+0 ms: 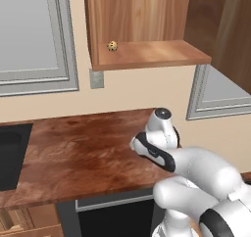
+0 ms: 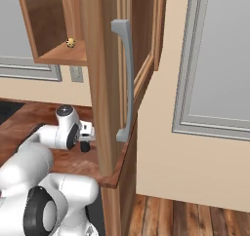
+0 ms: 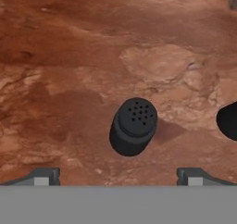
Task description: Pick the shaker and shaker from the counter and place them in the cabinet.
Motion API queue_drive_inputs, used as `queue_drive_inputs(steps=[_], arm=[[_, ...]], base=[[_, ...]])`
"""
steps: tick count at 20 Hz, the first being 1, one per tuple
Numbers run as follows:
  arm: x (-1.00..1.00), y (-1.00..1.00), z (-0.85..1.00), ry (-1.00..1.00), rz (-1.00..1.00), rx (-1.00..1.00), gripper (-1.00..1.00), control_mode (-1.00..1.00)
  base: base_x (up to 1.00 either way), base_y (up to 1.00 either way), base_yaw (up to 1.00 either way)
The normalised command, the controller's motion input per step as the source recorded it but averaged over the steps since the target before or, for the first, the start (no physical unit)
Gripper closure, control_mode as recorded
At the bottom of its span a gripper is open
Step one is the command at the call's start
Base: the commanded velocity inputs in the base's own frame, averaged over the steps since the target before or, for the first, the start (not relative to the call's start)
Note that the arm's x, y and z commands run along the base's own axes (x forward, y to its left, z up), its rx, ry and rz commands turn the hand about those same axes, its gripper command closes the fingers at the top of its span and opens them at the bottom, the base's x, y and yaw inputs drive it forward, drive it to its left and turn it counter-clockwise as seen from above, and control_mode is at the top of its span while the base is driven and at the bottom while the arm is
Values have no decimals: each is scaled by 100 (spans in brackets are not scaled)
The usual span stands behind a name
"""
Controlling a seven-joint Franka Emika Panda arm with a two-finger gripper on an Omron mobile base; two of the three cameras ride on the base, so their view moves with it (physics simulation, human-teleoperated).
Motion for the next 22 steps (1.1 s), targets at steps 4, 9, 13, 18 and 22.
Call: queue_drive_inputs(steps=[4, 9, 13, 18, 22], arm=[[18, 0, -31, 0, 0, 0, -100, -100], [19, 0, -29, 0, 0, 0, -100, -100], [18, 0, -23, 0, 0, 0, -100, -100], [18, 0, -16, 0, 0, 0, -100, -100], [16, 0, -13, 0, 0, 0, -100, -100]], base=[[0, 0, 0], [0, 0, 0], [0, 0, 0], [0, 0, 0], [0, 0, 0]])
